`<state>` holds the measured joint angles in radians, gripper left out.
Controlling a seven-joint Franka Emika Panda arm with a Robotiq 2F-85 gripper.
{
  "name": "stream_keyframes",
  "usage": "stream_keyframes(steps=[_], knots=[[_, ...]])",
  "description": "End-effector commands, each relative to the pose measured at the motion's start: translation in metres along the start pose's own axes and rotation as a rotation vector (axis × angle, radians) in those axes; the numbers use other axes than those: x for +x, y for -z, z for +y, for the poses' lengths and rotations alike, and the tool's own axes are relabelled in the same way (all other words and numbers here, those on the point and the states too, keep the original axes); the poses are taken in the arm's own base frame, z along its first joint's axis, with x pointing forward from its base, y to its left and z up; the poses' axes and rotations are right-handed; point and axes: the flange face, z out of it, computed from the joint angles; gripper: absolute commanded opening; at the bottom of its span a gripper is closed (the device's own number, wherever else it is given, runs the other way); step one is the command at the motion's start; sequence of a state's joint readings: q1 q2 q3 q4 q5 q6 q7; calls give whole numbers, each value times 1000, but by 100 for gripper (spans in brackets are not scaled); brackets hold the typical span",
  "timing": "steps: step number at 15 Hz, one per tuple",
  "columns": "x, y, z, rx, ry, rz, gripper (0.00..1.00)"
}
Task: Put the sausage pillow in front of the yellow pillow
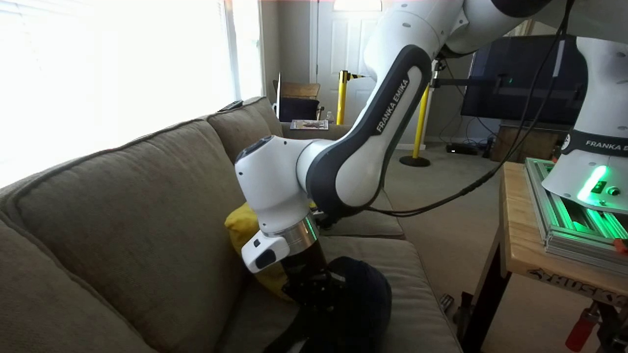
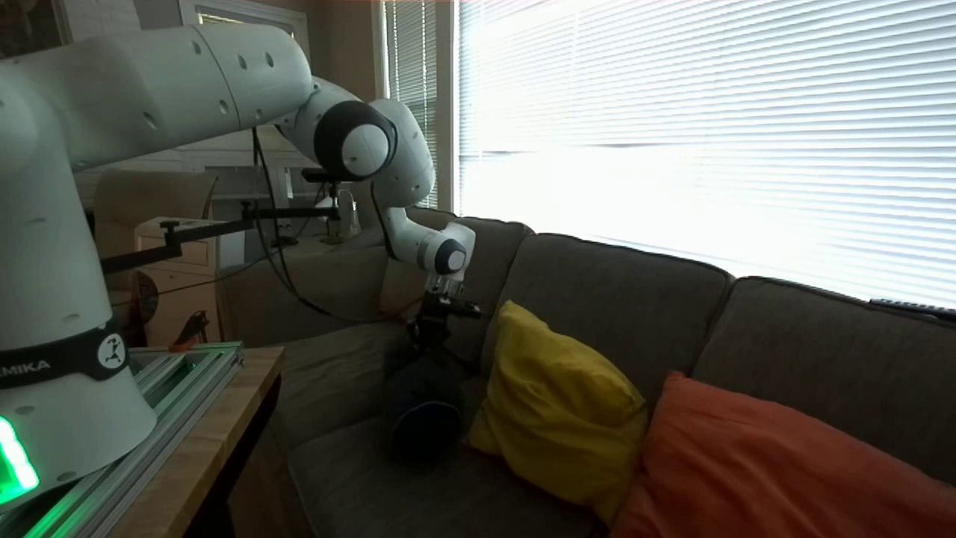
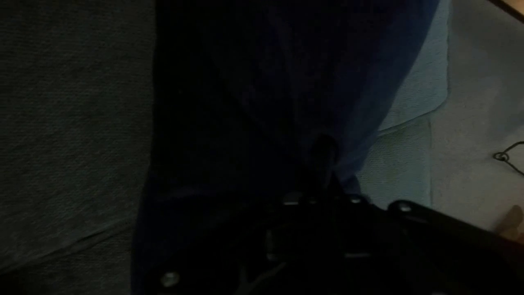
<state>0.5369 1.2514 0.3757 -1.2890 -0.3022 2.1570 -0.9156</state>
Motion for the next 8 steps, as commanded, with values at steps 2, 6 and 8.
stream_keyframes(steps=[2,6,8], knots=[[2,48,-29,53,69,6,1],[-3,72,-52,93,107,-46,1],[-14,78,-64,117,59,-90,1]])
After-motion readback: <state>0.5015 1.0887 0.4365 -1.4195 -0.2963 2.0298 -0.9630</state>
